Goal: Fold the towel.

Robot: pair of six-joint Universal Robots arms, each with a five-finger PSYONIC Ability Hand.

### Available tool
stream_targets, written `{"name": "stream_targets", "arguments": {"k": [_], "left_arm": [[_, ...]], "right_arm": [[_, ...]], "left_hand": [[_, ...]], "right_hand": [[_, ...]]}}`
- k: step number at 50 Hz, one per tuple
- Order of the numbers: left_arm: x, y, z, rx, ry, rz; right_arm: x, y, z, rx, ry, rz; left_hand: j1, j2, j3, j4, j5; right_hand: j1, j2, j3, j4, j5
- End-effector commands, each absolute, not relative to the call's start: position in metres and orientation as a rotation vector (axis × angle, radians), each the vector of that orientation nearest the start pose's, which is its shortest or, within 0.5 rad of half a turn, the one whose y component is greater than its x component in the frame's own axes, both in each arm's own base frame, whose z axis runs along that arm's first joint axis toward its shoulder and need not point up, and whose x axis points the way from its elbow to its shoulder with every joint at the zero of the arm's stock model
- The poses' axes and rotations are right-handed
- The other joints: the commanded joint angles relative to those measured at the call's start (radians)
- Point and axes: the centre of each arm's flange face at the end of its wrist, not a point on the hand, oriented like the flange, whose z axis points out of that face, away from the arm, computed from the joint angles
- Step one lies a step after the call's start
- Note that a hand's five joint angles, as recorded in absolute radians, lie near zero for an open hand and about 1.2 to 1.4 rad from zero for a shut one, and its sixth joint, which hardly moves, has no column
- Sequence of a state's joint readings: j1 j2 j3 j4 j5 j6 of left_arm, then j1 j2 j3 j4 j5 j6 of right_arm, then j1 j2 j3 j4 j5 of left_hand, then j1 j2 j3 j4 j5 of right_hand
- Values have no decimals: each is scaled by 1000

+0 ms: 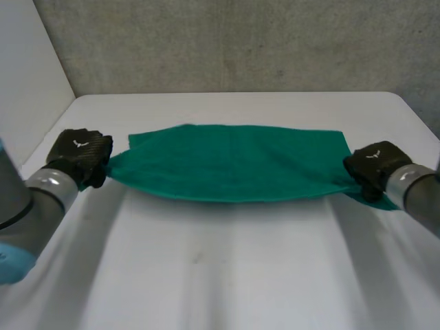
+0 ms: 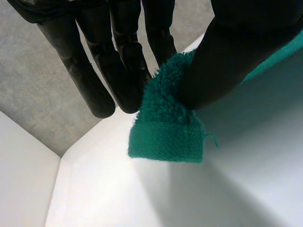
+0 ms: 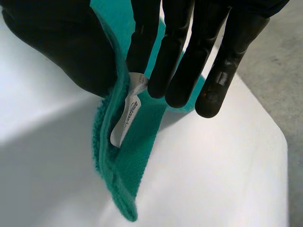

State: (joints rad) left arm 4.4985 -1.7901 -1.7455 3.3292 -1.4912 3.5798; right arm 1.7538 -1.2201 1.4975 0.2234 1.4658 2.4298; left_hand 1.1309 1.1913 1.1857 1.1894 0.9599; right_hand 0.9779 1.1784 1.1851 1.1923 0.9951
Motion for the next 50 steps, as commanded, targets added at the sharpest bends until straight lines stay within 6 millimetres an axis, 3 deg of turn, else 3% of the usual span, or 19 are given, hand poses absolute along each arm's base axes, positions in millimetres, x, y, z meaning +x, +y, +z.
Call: {"name": "stream_targets", "arguments": {"k": [1, 6, 12, 18, 21, 26, 34, 39, 40, 41, 42, 48, 50], "left_arm": [[-190, -243, 202, 999, 2307, -1661], [-191, -230, 190, 1046, 2372, -1571], [-194, -246, 163, 1053, 2397, -1538], [-207, -278, 158, 1036, 2283, -1691], [-218, -306, 157, 1013, 2176, -1816], [-240, -348, 152, 999, 2038, -1966], [-259, -401, 125, 987, 1979, -2024], [-265, -416, 110, 1001, 1958, -2046], [-265, -417, 108, 1003, 1958, -2047], [-267, -418, 107, 1004, 1952, -2054], [-268, -419, 106, 1001, 1937, -2069], [-280, -418, 115, 988, 1809, -2199], [-281, -414, 124, 976, 1768, -2235]], "right_arm": [[171, -252, 226, -1733, 2603, -1446], [168, -242, 220, -1805, 2587, -1403], [170, -248, 200, -1816, 2589, -1383], [173, -297, 180, -1772, 2615, -1580], [174, -317, 175, -1707, 2640, -1672], [197, -357, 161, -1603, 2598, -1855], [213, -406, 141, -1549, 2551, -2016], [221, -430, 127, -1532, 2518, -2117], [221, -433, 124, -1524, 2523, -2125], [220, -438, 119, -1509, 2557, -2130], [220, -439, 117, -1496, 2578, -2131], [218, -442, 118, -1378, 2646, -2173], [218, -441, 129, -1263, 2624, -2199]], "left_hand": [[265, 205, 211, 207, 262], [265, 205, 211, 207, 262], [265, 205, 211, 207, 262], [265, 205, 211, 207, 262], [265, 205, 211, 207, 262], [265, 205, 211, 207, 262], [265, 205, 211, 207, 262], [265, 205, 211, 207, 262], [144, 83, 89, 85, 140], [-180, -241, -235, -239, -184], [-919, -979, -974, -977, -922], [-956, -1017, -1011, -1015, -960], [-956, -1017, -1011, -1015, -960]], "right_hand": [[418, 218, 211, 204, 227], [418, 218, 211, 204, 227], [418, 218, 211, 204, 227], [418, 218, 211, 204, 227], [418, 218, 211, 204, 227], [418, 218, 211, 204, 227], [418, 218, 211, 204, 227], [382, 181, 174, 167, 190], [33, -168, -175, -182, -159], [-698, -898, -905, -912, -889], [-803, -1004, -1011, -1018, -995], [-803, -1004, -1011, -1018, -995], [-803, -1004, -1011, -1018, -995]]}}
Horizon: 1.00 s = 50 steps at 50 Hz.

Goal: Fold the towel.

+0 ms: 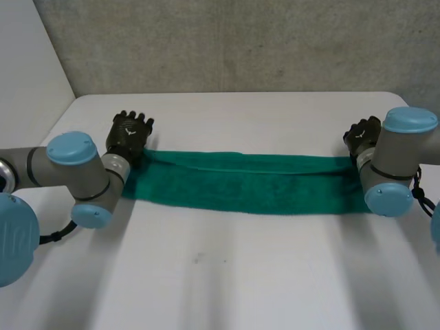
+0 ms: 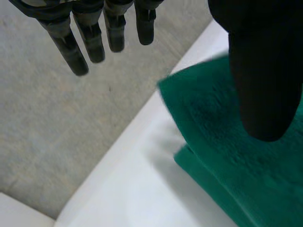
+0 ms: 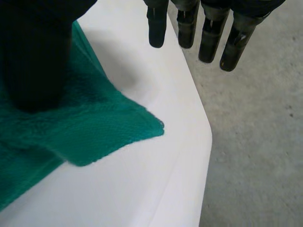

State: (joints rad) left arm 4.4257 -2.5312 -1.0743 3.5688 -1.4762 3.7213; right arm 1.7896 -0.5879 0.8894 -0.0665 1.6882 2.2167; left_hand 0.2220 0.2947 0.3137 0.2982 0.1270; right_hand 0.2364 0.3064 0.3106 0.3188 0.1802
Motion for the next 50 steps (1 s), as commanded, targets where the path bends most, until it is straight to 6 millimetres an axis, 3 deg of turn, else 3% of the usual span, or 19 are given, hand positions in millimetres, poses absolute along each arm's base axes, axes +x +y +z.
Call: {"name": "stream_targets", "arguments": {"k": [1, 4, 9, 14, 21, 25, 30, 33, 34, 42, 46, 50], "left_arm": [[-280, -414, 129, 969, 1755, -2246], [-279, -408, 140, 958, 1740, -2257], [-275, -393, 157, 948, 1740, -2258], [-270, -378, 165, 954, 1757, -2243], [-262, -351, 168, 977, 1806, -2205], [-260, -333, 172, 991, 1825, -2197], [-254, -314, 174, 1000, 1853, -2181], [-252, -307, 170, 1008, 1876, -2163], [-252, -305, 169, 1014, 1884, -2156], [-249, -294, 159, 1033, 1928, -2120], [-249, -295, 158, 1033, 1932, -2116], [-249, -295, 155, 1035, 1938, -2110]], "right_arm": [[218, -440, 137, 885, -1908, 1617], [214, -435, 176, 765, -1948, 1767], [218, -413, 212, 739, -2018, 1928], [216, -400, 222, 806, -2046, 1978], [191, -386, 230, 797, -2108, 1928], [178, -376, 222, 790, -2192, 1831], [161, -359, 196, 795, -2371, 1654], [158, -357, 192, 792, -2391, 1633], [153, -350, 177, 795, -2447, 1579], [142, -354, 158, 760, -2448, 1584], [136, -363, 143, 738, -2441, 1588], [130, -370, 131, 723, -2450, 1571]], "left_hand": [[-47, -120, -139, -124, -127], [-47, -120, -139, -124, -127], [-47, -120, -139, -124, -127], [-47, -120, -139, -124, -127], [-47, -120, -139, -124, -127], [-47, -120, -139, -124, -127], [-47, -120, -139, -124, -127], [-47, -120, -139, -124, -127], [-47, -120, -139, -124, -127], [-47, -120, -139, -124, -127], [-47, -120, -139, -124, -127], [-47, -120, -139, -124, -127]], "right_hand": [[-62, -132, -136, -144, -180], [-62, -132, -136, -144, -180], [-62, -132, -136, -144, -180], [-62, -132, -136, -144, -180], [-62, -132, -136, -144, -180], [-28, -98, -103, -111, -147], [19, -51, -56, -64, -100], [28, -42, -47, -55, -91], [45, -25, -29, -37, -73], [107, 37, 32, 24, -12], [253, 183, 179, 171, 135], [661, 591, 586, 578, 542]]}}
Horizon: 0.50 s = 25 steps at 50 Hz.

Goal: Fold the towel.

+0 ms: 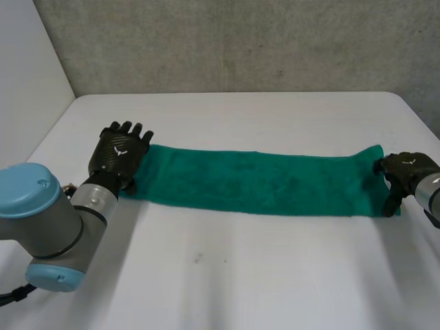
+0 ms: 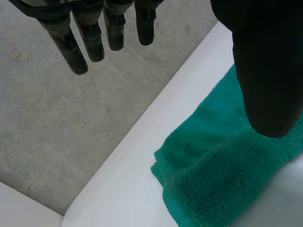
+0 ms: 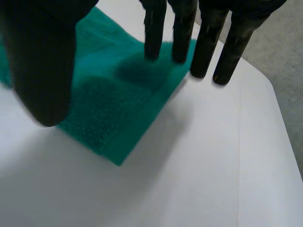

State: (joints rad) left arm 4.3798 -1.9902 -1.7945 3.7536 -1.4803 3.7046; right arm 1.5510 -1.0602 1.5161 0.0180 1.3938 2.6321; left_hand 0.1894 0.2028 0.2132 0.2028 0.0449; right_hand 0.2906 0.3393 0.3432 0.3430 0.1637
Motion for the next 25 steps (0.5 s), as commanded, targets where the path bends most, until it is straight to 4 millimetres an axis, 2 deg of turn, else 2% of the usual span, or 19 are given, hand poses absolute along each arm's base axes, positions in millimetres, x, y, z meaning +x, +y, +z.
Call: {"name": "stream_targets", "arguments": {"k": [1, 2, 4, 6, 8, 12, 15, 16, 17, 20, 21, 24, 25], "left_arm": [[-249, -295, 155, 1035, 1938, -2110], [-249, -294, 155, 1036, 1940, -2108], [-248, -294, 155, 1034, 1940, -2108], [-248, -295, 156, 1031, 1937, -2110], [-248, -295, 157, 1029, 1935, -2111], [-247, -294, 156, 1029, 1937, -2109], [-247, -294, 155, 1030, 1942, -2104], [-247, -294, 155, 1030, 1942, -2104], [-247, -293, 155, 1031, 1942, -2104], [-246, -293, 154, 1032, 1948, -2097], [-246, -292, 153, 1035, 1951, -2095], [-246, -290, 152, 1037, 1954, -2092], [-246, -290, 153, 1037, 1954, -2092]], "right_arm": [[126, -373, 131, -787, 2693, -1733], [124, -375, 131, -779, 2701, -1742], [121, -378, 133, -769, 2705, -1755], [107, -385, 135, -738, 2743, -1798], [101, -388, 138, -741, 2760, -1829], [86, -398, 146, -794, 2823, -1909], [68, -404, 150, -870, 2902, -1934], [68, -404, 150, -870, 2902, -1934], [59, -406, 152, -925, 2935, -1937], [58, -403, 149, -954, 2945, -1914], [64, -398, 149, -944, 2912, -1902], [78, -390, 155, -888, 2778, -1924], [88, -381, 164, -848, 2650, -1933]], "left_hand": [[-15, -28, -39, -28, -45], [-15, -28, -39, -28, -45], [-15, -28, -39, -28, -45], [-15, -28, -39, -28, -45], [-15, -28, -39, -28, -45], [-15, -28, -39, -28, -45], [-15, -28, -39, -28, -45], [-15, -28, -39, -28, -45], [-15, -28, -39, -28, -45], [-15, -28, -39, -28, -45], [-15, -28, -39, -28, -45], [-15, -28, -39, -28, -45], [-15, -28, -39, -28, -45]], "right_hand": [[1029, 980, 976, 977, 981], [1105, 1056, 1052, 1052, 1057], [1106, 1057, 1053, 1053, 1058], [1106, 1057, 1053, 1053, 1058], [1106, 1057, 1053, 1053, 1058], [1106, 1057, 1053, 1053, 1058], [1106, 1057, 1053, 1053, 1058], [1106, 1057, 1053, 1053, 1058], [1106, 1057, 1053, 1053, 1058], [1106, 1057, 1053, 1053, 1058], [944, 895, 891, 892, 896], [685, 636, 632, 633, 637], [446, 397, 393, 393, 398]]}}
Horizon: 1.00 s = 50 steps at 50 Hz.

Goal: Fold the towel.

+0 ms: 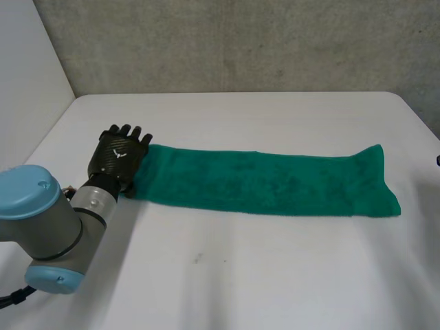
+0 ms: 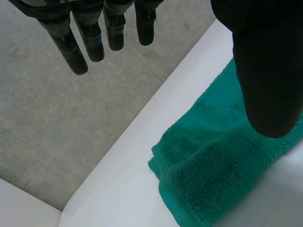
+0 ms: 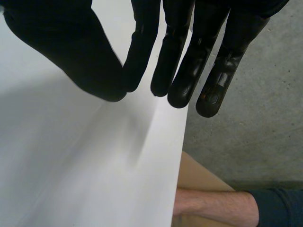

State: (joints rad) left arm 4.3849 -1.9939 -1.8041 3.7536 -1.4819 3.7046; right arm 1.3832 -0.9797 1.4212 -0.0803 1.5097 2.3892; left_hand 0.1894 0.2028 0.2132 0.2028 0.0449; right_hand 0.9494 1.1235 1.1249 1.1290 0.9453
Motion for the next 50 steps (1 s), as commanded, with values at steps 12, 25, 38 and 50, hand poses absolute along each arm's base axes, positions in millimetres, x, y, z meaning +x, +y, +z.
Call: {"name": "stream_targets", "arguments": {"k": [12, 25, 38, 50], "left_arm": [[-245, -288, 151, 1038, 1965, -2086], [-245, -288, 151, 1030, 1971, -2090], [-245, -287, 151, 1035, 1974, -2089], [-245, -287, 152, 1030, 1971, -2090]], "right_arm": [[119, -349, 157, -817, 2373, -1755], [107, -365, 115, -830, 2557, -1679], [78, -396, 126, -734, 2713, -1941], [77, -425, 181, -1113, 2763, -2291]], "left_hand": [[-15, -28, -39, -28, -45], [-15, -28, -39, -28, -45], [-15, -28, -39, -28, -45], [-15, -28, -39, -28, -45]], "right_hand": [[-351, -525, -526, -530, -521], [-301, -475, -476, -480, -471], [447, 273, 271, 267, 276], [447, 273, 271, 267, 276]]}}
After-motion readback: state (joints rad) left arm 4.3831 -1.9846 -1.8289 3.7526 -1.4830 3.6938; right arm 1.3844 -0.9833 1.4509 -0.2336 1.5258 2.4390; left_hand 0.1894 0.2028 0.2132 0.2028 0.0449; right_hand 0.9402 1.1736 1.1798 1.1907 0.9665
